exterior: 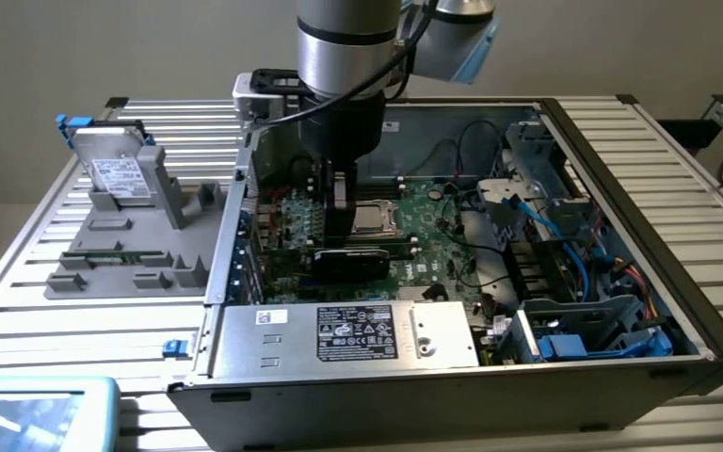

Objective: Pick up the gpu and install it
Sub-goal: 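Press down on the gpu until it lock into place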

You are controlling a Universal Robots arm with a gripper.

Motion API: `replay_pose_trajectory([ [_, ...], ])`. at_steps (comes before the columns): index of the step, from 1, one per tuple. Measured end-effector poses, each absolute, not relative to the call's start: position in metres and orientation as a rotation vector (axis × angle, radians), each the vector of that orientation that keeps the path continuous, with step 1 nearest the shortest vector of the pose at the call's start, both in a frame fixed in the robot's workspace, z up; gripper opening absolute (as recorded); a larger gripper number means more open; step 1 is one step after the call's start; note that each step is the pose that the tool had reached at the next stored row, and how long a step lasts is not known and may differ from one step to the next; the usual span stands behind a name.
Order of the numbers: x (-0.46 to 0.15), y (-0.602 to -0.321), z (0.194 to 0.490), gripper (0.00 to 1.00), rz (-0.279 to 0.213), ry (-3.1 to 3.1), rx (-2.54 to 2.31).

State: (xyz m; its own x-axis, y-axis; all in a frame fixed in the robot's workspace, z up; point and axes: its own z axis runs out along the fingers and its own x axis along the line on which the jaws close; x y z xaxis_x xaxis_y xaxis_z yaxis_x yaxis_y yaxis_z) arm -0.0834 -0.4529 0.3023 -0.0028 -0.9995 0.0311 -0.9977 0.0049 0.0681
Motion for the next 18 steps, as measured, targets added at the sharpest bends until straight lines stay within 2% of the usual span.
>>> replay_pose_trajectory([
  [4, -0.0834, -0.4529, 0.3023, 0.46, -0.040, -2.176, 2.167],
  [5, -0.0834, -0.4529, 0.3023, 0.40, -0.040, -2.176, 2.167],
  [6, -0.0834, -0.4529, 0.3023, 0.40, -0.040, -2.176, 2.167],
  [8, -0.0834, -0.4529, 0.3024, 0.27, -0.040, -2.176, 2.167],
  [9, -0.0834, -0.4529, 0.3024, 0.27, -0.040, -2.176, 2.167],
  [12, -0.0848, -0.4518, 0.3024, 0.12, -0.029, -2.175, 2.166],
  [18, -0.0915, -0.4463, 0.3001, 0.12, 0.032, -2.181, 2.169],
])
